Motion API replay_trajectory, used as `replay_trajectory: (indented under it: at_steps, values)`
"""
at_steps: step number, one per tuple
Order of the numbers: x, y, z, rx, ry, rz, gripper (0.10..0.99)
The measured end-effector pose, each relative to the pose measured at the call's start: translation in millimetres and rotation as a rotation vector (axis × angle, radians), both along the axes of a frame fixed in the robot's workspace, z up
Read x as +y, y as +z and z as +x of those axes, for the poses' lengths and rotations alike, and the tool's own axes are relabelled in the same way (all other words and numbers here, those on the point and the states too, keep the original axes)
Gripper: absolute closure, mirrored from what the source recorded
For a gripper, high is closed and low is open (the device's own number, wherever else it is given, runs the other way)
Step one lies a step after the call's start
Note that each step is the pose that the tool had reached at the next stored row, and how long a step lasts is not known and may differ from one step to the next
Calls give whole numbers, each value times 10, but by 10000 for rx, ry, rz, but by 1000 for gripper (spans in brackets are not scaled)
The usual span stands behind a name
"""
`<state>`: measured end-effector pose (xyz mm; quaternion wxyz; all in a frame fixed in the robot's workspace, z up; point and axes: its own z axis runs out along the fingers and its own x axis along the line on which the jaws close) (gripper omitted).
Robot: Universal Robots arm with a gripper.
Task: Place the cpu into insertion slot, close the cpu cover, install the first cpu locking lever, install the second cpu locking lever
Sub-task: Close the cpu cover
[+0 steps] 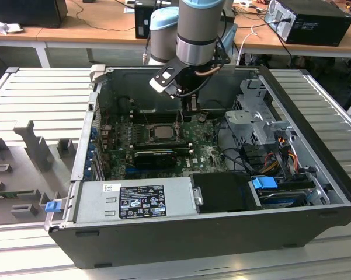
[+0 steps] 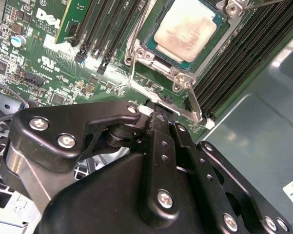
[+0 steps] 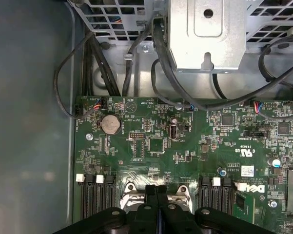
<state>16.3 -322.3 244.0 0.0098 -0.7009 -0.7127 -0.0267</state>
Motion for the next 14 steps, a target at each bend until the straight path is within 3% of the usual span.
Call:
replay_trajectory:
  at_steps: [14]
  values:
    - [0, 0, -129, 0, -1, 13, 980]
